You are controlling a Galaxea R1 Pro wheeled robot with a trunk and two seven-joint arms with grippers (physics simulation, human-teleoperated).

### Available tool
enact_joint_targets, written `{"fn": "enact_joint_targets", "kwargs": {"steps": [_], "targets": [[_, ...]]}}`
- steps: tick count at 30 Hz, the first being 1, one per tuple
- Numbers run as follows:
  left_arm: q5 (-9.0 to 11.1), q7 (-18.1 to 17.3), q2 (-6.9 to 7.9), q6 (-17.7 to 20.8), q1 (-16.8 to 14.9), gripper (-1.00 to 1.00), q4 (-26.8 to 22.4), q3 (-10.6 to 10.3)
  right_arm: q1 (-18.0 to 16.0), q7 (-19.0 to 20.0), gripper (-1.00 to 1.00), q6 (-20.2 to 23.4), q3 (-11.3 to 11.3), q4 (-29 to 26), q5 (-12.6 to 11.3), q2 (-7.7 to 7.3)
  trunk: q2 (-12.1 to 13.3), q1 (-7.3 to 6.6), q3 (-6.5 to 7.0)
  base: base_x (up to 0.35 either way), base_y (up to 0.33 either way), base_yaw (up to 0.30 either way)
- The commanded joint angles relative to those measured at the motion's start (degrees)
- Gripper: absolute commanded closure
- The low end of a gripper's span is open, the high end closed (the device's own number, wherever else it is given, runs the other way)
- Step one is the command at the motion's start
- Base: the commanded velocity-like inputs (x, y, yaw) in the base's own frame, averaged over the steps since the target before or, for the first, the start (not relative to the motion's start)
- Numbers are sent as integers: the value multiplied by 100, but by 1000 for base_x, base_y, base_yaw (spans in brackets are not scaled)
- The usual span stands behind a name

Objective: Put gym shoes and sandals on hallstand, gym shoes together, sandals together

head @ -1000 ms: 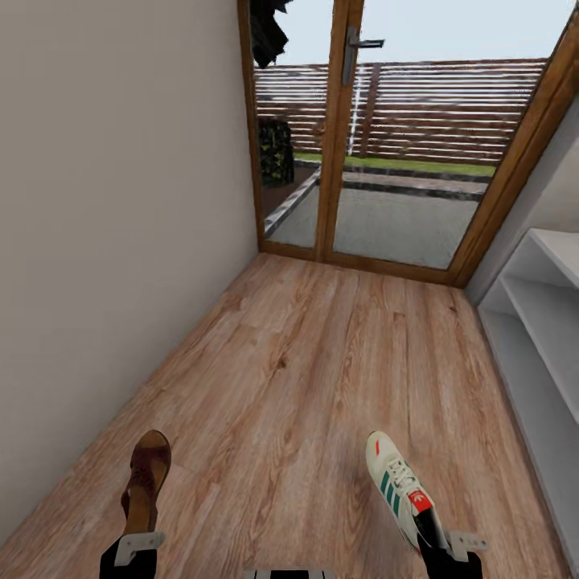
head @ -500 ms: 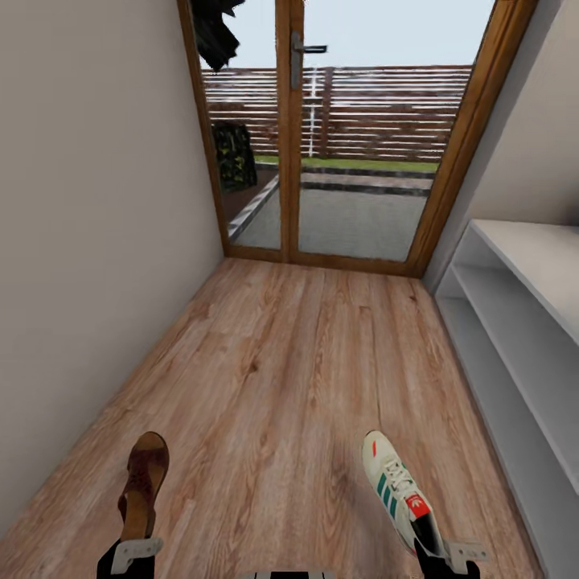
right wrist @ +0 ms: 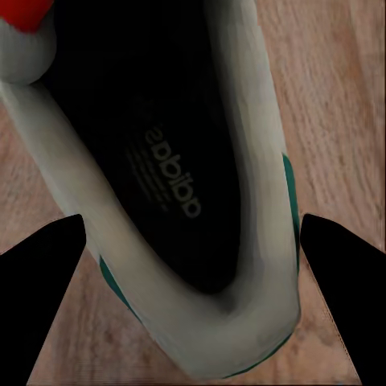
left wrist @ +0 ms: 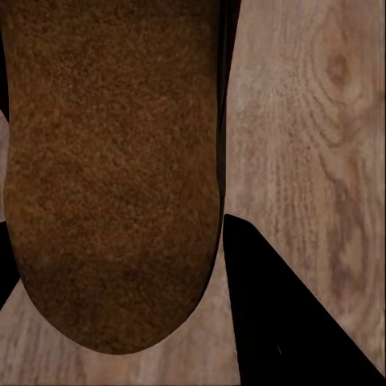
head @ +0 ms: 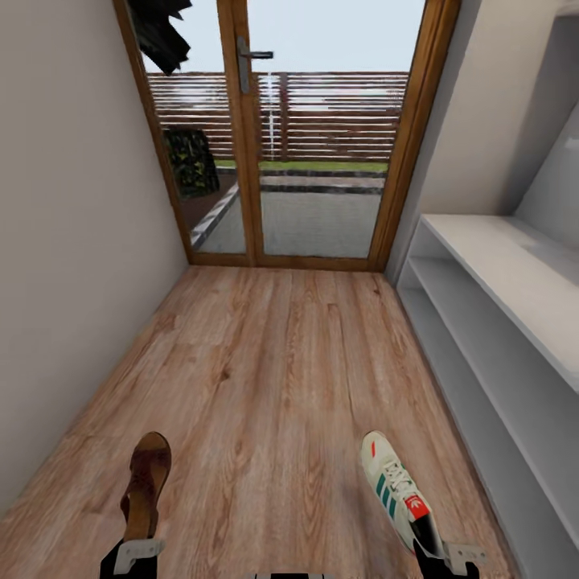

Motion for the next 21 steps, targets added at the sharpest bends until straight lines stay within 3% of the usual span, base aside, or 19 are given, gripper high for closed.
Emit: {"fn": "enact_joint_targets", "kwargs": {"steps": [1,6,21], "targets": [[23,-23,-3,-12,-1,100,1,11,-6,30,100,-19,-50,7,38,11,-2,-1,-2,0,6,-290],[23,-23,-9,-12,-1,100,1,11,-6,30,100,-19,-49,12,45,36,-2,-1,1,0,133,-295],[36,-23,-10,-12,-1,100,1,11,-6,30,100,-12,-48,21,47,52,-2,-1,2,0,295,-299]]}}
